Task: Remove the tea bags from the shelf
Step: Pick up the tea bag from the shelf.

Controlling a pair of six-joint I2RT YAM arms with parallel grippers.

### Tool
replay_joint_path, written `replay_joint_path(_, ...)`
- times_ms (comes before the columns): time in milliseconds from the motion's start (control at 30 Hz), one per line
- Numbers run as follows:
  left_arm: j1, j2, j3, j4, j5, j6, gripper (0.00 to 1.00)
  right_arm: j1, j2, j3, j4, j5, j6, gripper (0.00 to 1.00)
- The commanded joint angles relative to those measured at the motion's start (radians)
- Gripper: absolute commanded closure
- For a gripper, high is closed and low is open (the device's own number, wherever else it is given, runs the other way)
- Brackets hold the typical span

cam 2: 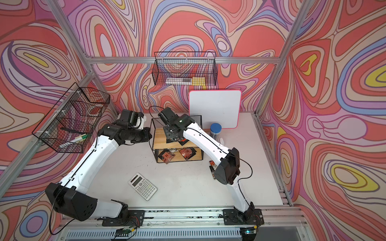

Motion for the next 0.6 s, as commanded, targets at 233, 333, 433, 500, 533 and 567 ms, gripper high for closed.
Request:
replay_joint_path(233, 0.000, 0.005, 0.019, -0.023, -0.018, 0.010, 1.00, -0.007, 0.069, 0.037, -0.042, -0.051, -0.037, 0.23)
replay_joint_path(333, 0.000, 0.004, 0.018, -0.023, -0.016, 0.010, 1.00, -0.017, 0.076, 0.011, -0.023, -0.065, -0.027, 0.22)
replay_joint_path(433, 0.000, 0.002, 0.015, -0.023, -0.016, 0.010, 1.00, -0.029, 0.085, -0.002, -0.023, -0.078, -0.014, 0.23)
replay_joint_path(500, 0.000, 0.001, 0.015, -0.023, -0.016, 0.010, 1.00, -0.033, 0.083, -0.019, -0.021, -0.082, -0.009, 0.25)
replay_joint_path(533, 0.000, 0.000, 0.016, -0.023, -0.016, 0.010, 1.00, -0.035, 0.081, -0.028, -0.020, -0.086, -0.007, 0.26)
replay_joint_path(567, 0.000, 0.000, 0.016, -0.023, -0.018, 0.010, 1.00, -0.035, 0.077, -0.039, -0.020, -0.086, -0.007, 0.29)
